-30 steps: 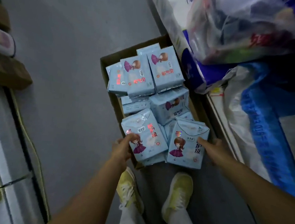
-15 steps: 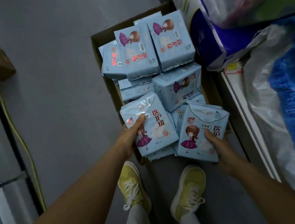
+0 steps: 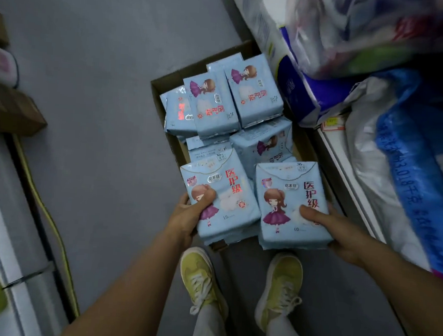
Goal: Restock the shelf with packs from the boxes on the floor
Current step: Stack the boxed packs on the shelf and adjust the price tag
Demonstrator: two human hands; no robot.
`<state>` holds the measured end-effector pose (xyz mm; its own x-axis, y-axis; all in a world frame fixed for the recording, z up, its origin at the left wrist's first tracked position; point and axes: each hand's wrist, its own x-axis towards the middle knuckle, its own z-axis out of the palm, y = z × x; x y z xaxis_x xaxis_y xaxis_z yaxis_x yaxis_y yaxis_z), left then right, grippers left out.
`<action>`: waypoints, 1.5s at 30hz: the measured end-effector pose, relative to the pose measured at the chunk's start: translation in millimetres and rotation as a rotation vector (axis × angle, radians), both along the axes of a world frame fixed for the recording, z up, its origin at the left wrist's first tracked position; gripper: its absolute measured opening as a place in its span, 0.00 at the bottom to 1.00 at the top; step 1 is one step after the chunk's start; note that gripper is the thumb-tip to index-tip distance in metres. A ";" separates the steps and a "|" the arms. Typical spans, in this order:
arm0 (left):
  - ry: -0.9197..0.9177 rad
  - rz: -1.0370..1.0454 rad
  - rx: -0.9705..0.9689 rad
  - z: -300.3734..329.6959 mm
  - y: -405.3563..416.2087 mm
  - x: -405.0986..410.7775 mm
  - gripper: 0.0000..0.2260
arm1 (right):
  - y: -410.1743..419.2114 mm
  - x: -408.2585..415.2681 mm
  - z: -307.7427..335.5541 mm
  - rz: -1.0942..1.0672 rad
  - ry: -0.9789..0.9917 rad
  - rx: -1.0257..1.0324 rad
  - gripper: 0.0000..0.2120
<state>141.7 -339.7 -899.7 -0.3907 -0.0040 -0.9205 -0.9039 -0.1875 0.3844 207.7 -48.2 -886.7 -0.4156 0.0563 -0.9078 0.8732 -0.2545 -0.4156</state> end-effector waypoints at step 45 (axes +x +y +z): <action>0.794 -0.439 0.356 660.8 10.8 -113.9 0.30 | -21.7 -14.3 663.9 -0.214 0.807 0.397 0.33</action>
<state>27.7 -328.8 -238.9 -0.7981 0.5178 -0.3081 -0.4236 -0.1185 0.8980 193.4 -69.8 -222.8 -0.8586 0.4503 -0.2452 0.2317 -0.0858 -0.9690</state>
